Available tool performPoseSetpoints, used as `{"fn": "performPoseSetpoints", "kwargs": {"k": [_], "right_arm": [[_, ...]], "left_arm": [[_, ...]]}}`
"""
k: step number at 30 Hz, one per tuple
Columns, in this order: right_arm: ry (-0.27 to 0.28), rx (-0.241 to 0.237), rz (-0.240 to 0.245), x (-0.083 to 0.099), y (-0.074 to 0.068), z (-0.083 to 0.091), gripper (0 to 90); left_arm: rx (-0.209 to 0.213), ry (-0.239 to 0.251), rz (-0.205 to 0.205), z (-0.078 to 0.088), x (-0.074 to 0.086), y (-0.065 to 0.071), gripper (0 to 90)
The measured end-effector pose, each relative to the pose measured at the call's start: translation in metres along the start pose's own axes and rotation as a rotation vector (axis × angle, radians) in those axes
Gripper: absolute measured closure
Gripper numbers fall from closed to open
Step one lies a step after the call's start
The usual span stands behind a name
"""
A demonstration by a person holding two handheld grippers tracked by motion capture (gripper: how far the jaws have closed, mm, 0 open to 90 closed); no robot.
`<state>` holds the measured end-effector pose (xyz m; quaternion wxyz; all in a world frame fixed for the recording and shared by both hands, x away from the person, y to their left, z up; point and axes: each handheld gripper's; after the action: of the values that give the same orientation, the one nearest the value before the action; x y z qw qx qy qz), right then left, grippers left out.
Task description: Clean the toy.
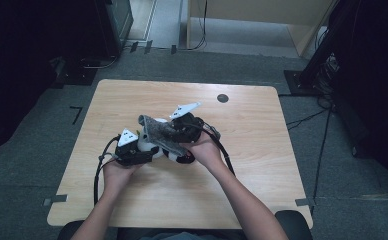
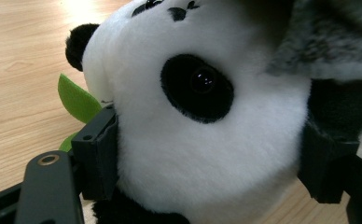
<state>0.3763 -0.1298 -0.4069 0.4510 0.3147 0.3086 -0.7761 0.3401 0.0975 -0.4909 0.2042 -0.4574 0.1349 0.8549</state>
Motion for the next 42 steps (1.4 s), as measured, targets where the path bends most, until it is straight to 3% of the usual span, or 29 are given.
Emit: {"fn": "performPoseSetpoints", "kwargs": {"k": [3,13,16,19,28,32,37,40,42], "right_arm": [[0.005,0.022,0.014,0.004,0.004,0.001,75.2],[0.046,0.099,-0.036,0.026,0.023,0.030,74.5],[0.054,0.098,-0.048,0.035,0.025,0.036,74.8],[0.056,0.094,-0.055,0.055,0.026,0.045,75.3],[0.071,0.094,-0.072,0.085,0.022,0.051,75.9],[0.051,0.103,-0.096,0.095,0.023,0.050,76.0],[0.025,0.095,-0.167,0.116,0.028,0.051,75.9],[0.019,0.100,-0.166,0.121,0.026,0.050,76.0],[-0.028,0.125,-0.191,0.129,0.029,0.047,76.0]], "left_arm": [[0.000,-0.002,0.004,0.000,0.000,0.001,20.9],[0.006,-0.001,0.013,0.000,0.000,0.000,20.8],[0.006,0.001,0.016,-0.001,0.000,0.000,20.8],[0.007,-0.004,0.012,0.000,0.000,0.000,20.8],[0.006,-0.006,0.015,0.000,0.000,0.000,20.7],[0.007,-0.005,0.017,0.000,0.000,-0.001,20.6],[0.005,-0.006,0.010,0.000,0.000,0.000,20.4],[0.006,-0.006,0.009,0.000,0.000,-0.001,20.3],[0.006,-0.005,0.012,0.000,0.000,-0.001,20.3]]}}
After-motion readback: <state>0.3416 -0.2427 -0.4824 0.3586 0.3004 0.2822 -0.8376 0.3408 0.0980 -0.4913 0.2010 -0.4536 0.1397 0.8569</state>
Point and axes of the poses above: each handheld gripper's, and its own axes: z roughly backward along the jaws, x roughly out of its underside, y roughly to its right, and after that the axes turned 10 degrees about -x, right-handed
